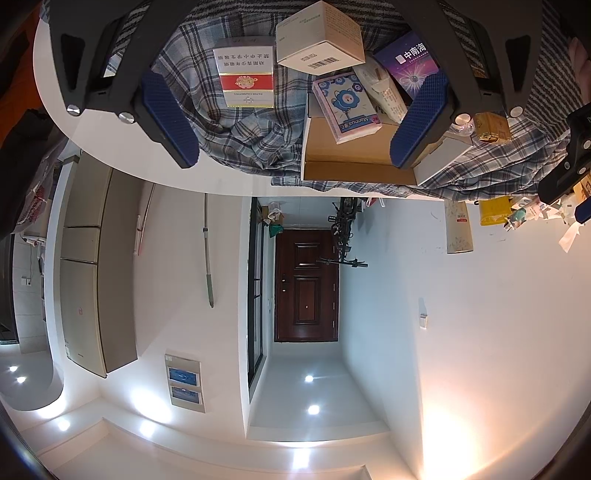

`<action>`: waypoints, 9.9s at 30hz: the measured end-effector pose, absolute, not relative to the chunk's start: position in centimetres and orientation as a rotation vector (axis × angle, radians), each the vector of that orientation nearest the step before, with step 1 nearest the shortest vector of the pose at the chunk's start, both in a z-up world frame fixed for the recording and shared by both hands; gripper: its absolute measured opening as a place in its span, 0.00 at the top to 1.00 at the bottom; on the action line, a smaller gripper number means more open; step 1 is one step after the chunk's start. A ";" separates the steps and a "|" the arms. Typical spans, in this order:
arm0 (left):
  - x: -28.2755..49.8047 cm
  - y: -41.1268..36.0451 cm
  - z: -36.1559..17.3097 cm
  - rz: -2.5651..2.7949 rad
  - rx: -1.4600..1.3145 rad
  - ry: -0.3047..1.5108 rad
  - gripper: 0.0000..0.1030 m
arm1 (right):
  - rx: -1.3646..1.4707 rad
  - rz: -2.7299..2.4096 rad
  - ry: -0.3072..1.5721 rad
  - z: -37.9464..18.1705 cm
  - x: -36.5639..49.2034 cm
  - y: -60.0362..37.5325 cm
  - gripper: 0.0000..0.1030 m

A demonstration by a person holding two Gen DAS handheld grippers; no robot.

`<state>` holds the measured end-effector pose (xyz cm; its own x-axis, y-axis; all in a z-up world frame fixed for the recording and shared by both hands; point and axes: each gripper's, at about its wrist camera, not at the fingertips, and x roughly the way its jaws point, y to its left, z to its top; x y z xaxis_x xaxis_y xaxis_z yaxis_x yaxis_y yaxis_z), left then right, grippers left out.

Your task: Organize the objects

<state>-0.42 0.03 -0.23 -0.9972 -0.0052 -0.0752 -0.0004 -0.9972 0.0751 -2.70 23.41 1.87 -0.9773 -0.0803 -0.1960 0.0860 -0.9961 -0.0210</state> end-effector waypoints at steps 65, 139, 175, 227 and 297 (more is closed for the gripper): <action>-0.4 -0.1 -0.3 -3.133 0.125 -0.122 0.00 | 0.300 -3.040 0.046 1.9 -2.7 23.4 0.00; -4.2 -1.4 -0.8 -3.206 0.532 0.105 0.54 | 1.074 -2.702 -0.034 -2.8 -8.7 22.8 0.06; -3.9 -1.1 -0.7 -3.191 0.533 0.072 0.52 | 1.002 -2.536 -0.066 -0.5 -8.0 23.2 0.51; -22.0 -1.8 -2.8 -2.984 1.262 0.120 0.21 | 0.856 -2.760 0.003 2.3 -20.5 18.8 0.51; -11.7 -3.8 1.2 -3.079 0.784 0.142 0.00 | 0.553 -2.899 0.086 3.5 -12.0 21.1 0.00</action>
<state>-11.69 -3.82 1.17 -0.8776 0.0594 -0.4756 -0.0155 -0.9953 -0.0957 -12.02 21.08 3.46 -0.9126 -0.1741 -0.3699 0.1958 -0.9804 -0.0214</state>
